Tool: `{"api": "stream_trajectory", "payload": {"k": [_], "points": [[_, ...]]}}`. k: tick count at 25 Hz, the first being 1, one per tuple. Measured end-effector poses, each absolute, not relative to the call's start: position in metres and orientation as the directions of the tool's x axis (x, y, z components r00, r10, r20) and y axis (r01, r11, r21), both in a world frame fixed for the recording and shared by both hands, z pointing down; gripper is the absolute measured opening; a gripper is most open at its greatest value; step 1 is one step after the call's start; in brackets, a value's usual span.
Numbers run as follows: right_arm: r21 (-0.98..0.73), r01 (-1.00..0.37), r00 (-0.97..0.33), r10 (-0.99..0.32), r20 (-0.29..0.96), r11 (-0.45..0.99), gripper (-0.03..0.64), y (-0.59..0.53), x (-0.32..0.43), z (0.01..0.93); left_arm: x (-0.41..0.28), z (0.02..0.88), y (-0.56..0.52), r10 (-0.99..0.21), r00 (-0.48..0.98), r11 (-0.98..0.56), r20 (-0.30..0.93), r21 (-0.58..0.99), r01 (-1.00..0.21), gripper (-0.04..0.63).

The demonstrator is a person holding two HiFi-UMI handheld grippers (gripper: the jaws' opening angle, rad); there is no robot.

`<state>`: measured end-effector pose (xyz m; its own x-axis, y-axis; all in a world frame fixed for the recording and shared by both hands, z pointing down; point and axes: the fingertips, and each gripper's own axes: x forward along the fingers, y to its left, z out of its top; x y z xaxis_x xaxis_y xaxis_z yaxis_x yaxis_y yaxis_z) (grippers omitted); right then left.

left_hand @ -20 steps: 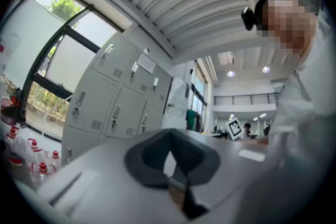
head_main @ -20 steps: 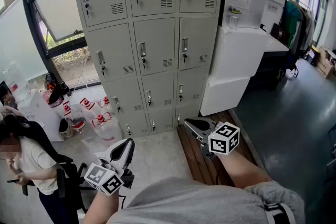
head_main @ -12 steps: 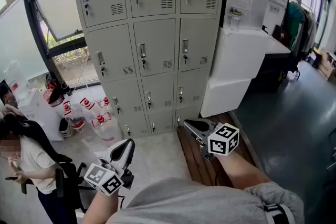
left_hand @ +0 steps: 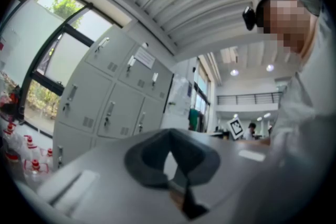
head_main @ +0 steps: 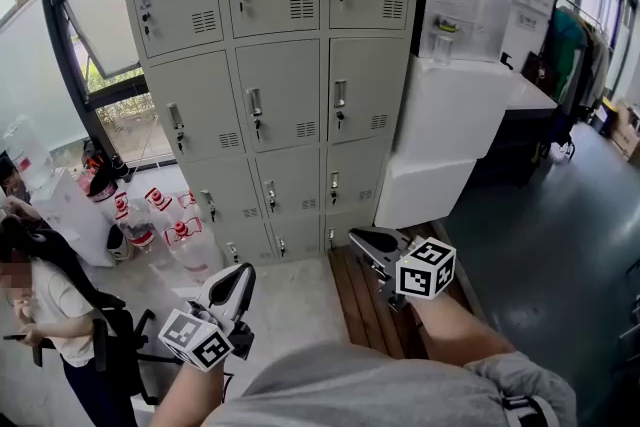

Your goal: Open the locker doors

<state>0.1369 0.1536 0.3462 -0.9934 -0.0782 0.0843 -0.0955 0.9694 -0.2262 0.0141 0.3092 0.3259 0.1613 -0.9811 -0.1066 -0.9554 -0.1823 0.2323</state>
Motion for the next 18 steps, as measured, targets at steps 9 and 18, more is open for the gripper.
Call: {"api": "stream_trajectory", "payload": {"k": [9,18], "points": [[-0.260,-0.051,-0.997,-0.033,0.073,0.964,0.005,0.096,0.122,0.364,0.013,0.346,0.239,-0.980,0.186,-0.198,-0.070,0.255,-0.947,0.005],[-0.231,-0.086,-0.996,-0.080,0.034,0.969,0.005,0.025,-0.008,0.373,-0.130,0.363,0.155,-0.957,0.271,-0.289,-0.105,0.236,-0.928,0.005]]}}
